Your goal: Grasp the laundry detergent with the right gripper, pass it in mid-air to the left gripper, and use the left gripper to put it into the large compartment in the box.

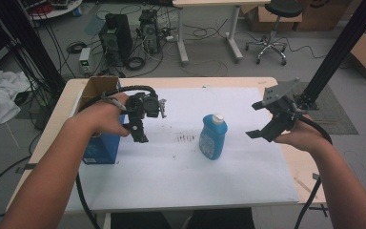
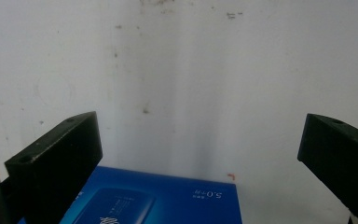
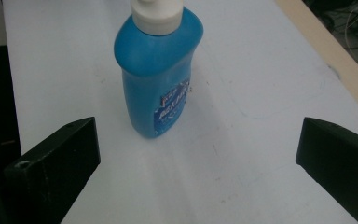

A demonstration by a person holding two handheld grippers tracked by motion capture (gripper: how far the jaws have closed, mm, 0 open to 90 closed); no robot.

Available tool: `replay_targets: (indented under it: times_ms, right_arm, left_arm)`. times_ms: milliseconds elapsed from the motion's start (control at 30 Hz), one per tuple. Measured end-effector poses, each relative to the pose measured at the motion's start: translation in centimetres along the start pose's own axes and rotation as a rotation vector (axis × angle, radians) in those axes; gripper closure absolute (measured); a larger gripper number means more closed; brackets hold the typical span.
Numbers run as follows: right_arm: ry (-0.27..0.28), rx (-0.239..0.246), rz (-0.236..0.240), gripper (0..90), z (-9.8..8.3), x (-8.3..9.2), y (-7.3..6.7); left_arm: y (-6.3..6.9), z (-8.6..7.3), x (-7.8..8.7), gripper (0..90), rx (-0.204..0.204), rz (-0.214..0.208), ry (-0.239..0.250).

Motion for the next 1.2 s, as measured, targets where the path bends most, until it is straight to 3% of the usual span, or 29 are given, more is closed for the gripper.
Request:
replay_targets:
  times_ms: [300, 500, 700, 833, 1067, 1200]
  right_arm:
    - [0.082, -0.042, -0.005, 0.0, -1.0, -0.6, -2.2]
    - [0.128, -0.075, -0.039, 0.0, -1.3, -1.4, -3.5]
    - [0.173, -0.115, -0.105, 0.0, -1.4, -2.7, -4.8]
    - [0.211, -0.171, -0.167, 0.0, -1.9, -4.1, -5.4]
    - [0.23, -0.227, -0.219, 0.0, -2.8, -5.9, -6.3]
    - [0.272, -0.268, -0.245, 0.0, -3.3, -6.7, -6.9]
  left_arm:
    - [0.2, -0.2, 0.1, 0.1, -0.019, 0.003, 0.014]
    - [0.2, -0.1, -0.1, 0.1, -0.029, 0.0, 0.022]
    - [0.5, -0.3, -0.2, 0.1, -0.034, 0.001, 0.022]
    - [0.6, -0.4, -0.1, 0.1, -0.034, 0.003, 0.023]
    - [0.8, -0.6, 0.0, 0.1, -0.034, 0.003, 0.016]
    - [0.8, -0.8, 0.1, 0.1, -0.03, 0.006, 0.017]
Point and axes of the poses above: each handheld gripper's, and its own axes: x roughly backward along the jaws, z roughly out of its top, y roughly to its right, the point moved 2 cm from there along -x, roughly forward along the jaws
